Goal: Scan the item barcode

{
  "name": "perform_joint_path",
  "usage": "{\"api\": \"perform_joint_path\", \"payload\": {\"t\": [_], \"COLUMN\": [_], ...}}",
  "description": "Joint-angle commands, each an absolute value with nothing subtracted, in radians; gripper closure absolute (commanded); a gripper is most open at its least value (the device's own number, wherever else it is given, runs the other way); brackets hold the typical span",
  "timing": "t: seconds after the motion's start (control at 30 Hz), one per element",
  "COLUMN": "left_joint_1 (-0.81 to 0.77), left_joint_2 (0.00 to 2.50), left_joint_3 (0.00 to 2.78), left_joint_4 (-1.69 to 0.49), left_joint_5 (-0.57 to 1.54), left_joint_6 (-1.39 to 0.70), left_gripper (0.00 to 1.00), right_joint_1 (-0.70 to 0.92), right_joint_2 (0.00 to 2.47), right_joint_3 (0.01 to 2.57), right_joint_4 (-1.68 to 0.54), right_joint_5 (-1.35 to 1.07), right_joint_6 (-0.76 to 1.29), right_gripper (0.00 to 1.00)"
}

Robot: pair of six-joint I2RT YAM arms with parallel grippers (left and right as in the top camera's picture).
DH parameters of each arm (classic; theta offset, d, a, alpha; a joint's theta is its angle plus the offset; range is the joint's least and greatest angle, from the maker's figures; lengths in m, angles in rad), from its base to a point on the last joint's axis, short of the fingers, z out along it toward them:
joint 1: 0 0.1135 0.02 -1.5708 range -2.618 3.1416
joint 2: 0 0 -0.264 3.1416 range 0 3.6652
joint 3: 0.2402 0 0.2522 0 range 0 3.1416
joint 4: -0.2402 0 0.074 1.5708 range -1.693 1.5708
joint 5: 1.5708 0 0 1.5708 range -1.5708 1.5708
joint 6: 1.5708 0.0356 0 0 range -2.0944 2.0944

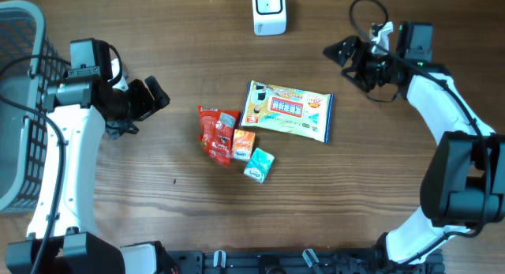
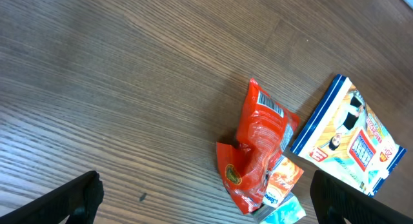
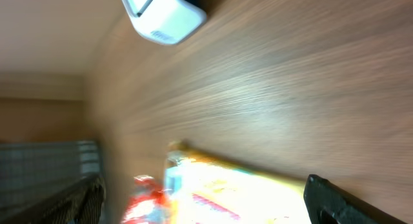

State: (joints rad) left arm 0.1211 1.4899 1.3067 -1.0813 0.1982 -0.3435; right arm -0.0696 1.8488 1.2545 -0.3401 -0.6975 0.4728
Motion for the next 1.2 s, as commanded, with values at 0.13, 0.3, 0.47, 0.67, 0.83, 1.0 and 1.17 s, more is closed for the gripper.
{"api": "perform_joint_path", "payload": {"t": [0.13, 0.3, 0.47, 0.67, 0.83, 1.0, 1.17], "left_joint_1": [0.126, 0.127, 0.127, 0.126, 0.127, 0.127, 0.126], "left_joint_2": [1.493, 1.493, 1.493, 1.493, 1.493, 1.493, 1.493], "left_joint_3": [1.319, 1.319, 1.319, 1.319, 1.319, 1.319, 1.319], "left_joint_4": [-1.082, -1.082, -1.082, -1.082, -1.082, -1.082, -1.082], "left_joint_5": [0.192, 0.192, 0.192, 0.192, 0.192, 0.192, 0.192], "left_joint_6": [-0.352, -0.352, -0.352, -0.352, -0.352, -0.352, -0.352], "left_gripper": [0.0, 0.0, 0.0, 0.0, 0.0, 0.0, 0.0], "right_joint_1": [0.078, 0.184, 0.191, 0.191, 0.191, 0.192, 0.195], "right_joint_2": [1.876, 1.946, 2.062, 2.18, 2.183, 2.183, 2.186], "right_joint_3": [1.474, 1.479, 1.479, 1.479, 1.479, 1.479, 1.476], "right_joint_4": [-0.567, -0.571, -0.561, -0.554, -0.71, -0.828, -0.825], "right_joint_5": [-0.243, -0.368, -0.368, -0.443, -0.498, -0.499, -0.501], "right_joint_6": [0.098, -0.161, -0.157, -0.133, -0.302, -0.36, -0.226], "right_gripper": [0.01, 0.01, 0.01, 0.02, 0.04, 0.13, 0.2]}}
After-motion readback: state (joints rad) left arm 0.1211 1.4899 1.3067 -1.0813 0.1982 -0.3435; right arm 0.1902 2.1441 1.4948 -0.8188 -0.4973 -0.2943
